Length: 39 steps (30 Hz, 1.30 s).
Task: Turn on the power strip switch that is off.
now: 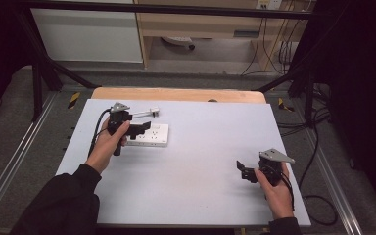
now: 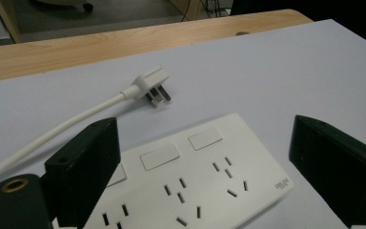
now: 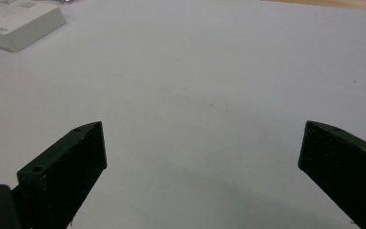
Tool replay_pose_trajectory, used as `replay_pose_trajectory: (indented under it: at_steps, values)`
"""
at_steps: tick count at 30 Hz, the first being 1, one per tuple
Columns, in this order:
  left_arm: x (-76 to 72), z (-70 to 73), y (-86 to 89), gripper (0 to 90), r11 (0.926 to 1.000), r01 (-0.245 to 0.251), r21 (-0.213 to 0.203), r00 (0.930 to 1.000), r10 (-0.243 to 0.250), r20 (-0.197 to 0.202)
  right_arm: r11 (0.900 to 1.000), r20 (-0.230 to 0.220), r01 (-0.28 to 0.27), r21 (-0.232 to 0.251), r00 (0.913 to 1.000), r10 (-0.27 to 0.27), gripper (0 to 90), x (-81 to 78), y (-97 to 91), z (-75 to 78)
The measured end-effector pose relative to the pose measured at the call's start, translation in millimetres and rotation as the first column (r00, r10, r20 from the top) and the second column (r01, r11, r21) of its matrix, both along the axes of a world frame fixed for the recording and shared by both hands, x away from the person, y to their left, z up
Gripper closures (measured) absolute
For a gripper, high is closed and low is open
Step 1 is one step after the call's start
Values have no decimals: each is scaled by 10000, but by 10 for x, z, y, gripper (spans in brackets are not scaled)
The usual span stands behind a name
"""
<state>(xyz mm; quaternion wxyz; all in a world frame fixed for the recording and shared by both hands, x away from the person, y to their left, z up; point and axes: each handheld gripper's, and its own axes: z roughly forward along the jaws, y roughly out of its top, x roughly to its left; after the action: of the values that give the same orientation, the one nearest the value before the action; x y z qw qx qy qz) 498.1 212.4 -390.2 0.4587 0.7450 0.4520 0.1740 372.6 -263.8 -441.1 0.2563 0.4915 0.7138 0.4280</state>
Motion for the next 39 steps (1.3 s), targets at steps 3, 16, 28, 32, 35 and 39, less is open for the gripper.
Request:
replay_pose_trajectory:
  at_steps: [3,16,28,32,35,39]
  values:
    - [-44,19,16,101,9999,105,-12,9999,-105,5,10000,-36,-1,-6,10000,1,27,1,0,-3]
    - [-279,26,182,101,9989,264,-390,9995,-271,-158,10000,-34,-20,-26,10000,20,26,1,4,-2]
    - [-670,39,413,102,9978,80,-655,9998,-68,184,10000,-51,-18,-63,10000,17,27,1,11,-3]
    - [-829,27,515,102,9982,1,-593,9993,20,361,10000,-79,-13,-56,10000,13,26,2,14,-3]
    - [-941,20,596,102,9993,-23,-380,9990,41,453,10000,-89,-11,-64,10000,11,26,5,16,-5]
    - [-1076,12,717,100,9992,-142,-383,9982,164,577,9999,-91,-13,-101,10000,13,26,4,17,-6]
